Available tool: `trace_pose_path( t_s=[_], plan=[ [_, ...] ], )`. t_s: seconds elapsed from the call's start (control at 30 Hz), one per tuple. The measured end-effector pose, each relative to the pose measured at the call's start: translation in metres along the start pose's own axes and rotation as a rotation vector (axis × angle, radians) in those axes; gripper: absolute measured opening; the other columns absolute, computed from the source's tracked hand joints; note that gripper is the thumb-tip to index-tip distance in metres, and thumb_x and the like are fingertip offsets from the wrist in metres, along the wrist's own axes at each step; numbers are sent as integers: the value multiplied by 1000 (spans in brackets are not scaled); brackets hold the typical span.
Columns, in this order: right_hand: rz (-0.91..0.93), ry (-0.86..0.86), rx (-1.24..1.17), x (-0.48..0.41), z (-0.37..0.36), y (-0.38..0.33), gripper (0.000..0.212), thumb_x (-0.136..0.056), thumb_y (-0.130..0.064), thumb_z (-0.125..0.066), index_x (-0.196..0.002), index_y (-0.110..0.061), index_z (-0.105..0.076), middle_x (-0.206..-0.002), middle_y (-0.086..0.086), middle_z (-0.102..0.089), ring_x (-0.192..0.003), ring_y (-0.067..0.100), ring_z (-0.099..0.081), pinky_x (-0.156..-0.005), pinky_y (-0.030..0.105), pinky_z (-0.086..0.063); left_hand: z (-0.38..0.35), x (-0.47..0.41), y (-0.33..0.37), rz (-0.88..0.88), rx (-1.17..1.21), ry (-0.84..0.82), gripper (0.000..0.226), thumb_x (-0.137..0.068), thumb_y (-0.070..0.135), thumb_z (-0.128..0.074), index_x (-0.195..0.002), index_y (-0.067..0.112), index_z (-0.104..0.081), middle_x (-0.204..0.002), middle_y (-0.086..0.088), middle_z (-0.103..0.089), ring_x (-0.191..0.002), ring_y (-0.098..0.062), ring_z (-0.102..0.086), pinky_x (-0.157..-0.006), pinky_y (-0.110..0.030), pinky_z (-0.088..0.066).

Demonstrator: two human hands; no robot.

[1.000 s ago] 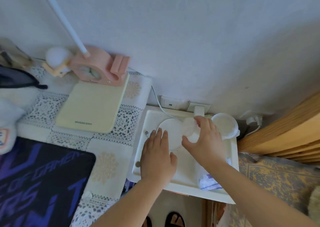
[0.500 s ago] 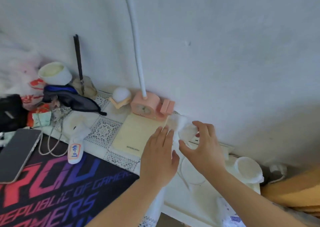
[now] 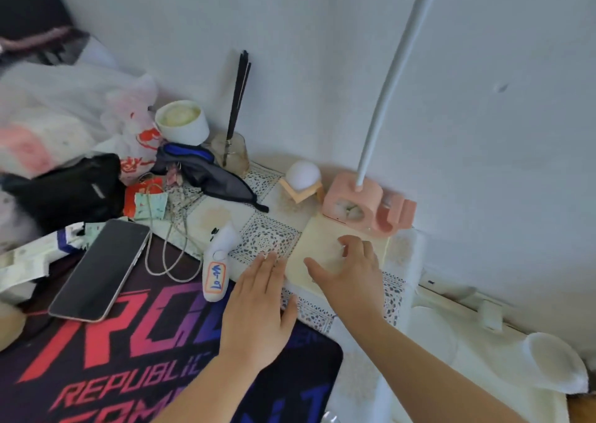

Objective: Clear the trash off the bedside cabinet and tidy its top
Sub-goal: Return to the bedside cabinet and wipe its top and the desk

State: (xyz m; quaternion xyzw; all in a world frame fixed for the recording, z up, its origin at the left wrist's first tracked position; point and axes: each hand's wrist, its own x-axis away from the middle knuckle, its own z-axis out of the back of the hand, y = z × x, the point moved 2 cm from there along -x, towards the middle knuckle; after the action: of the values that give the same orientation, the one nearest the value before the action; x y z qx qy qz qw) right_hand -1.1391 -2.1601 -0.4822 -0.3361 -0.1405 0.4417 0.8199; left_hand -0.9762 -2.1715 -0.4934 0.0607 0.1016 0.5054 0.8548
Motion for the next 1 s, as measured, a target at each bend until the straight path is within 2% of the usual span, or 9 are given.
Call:
trace_pose_path(
  t_s=[0.17, 0.3, 0.4, 0.73, 0.87, 1.0],
  plan=[
    [-22, 99, 73, -11, -38, -24, 69, -63, -66, -62, -115, -23, -50, -110, -5, -55, -107, 21, -46, -90, 37, -34, -12, 6, -8, -2, 67, 9, 60, -92, 50, -35, -138, 13, -43, -147, -3, -44, -139, -19, -35, -108, -37, -37],
    [-22, 109, 142, -20, -59, -39, 71, -64, -70, -58, -117, -22, -49, -113, -2, -54, -110, 22, -43, -92, 38, -30, -15, 5, -10, 1, 90, 7, 60, -89, 49, -39, -138, 15, -43, -148, -2, -42, -140, -18, -33, -110, -35, -30],
    [-26, 123, 191, -26, -70, -47, 71, -65, -70, -56, -115, -21, -49, -112, -1, -53, -109, 23, -41, -90, 37, -28, -15, 5, -11, 2, 110, -7, 61, -87, 50, -45, -137, 15, -44, -147, -1, -44, -139, -17, -34, -111, -35, -31],
    [-103, 155, 338, -42, -77, -54, 68, -66, -70, -57, -106, -15, -52, -108, 6, -48, -102, 28, -39, -84, 40, -27, -14, 2, -11, 7, 138, -12, 62, -84, 51, -50, -134, 14, -49, -143, 0, -48, -136, -16, -39, -108, -35, -39],
    [-95, 131, 371, -42, -76, -54, 75, -64, -74, -56, -109, -15, -49, -109, 6, -48, -103, 28, -40, -85, 40, -29, -15, 2, -11, 3, 136, -9, 60, -85, 49, -47, -135, 15, -47, -144, 0, -47, -137, -16, -37, -109, -36, -38],
    [-32, 90, 257, -36, -64, -48, 79, -66, -74, -56, -119, -17, -45, -117, 4, -50, -110, 27, -42, -90, 40, -33, -15, 2, -12, 6, 126, -13, 59, -89, 48, -39, -138, 16, -42, -147, 0, -43, -139, -16, -34, -110, -35, -35]
  ],
)
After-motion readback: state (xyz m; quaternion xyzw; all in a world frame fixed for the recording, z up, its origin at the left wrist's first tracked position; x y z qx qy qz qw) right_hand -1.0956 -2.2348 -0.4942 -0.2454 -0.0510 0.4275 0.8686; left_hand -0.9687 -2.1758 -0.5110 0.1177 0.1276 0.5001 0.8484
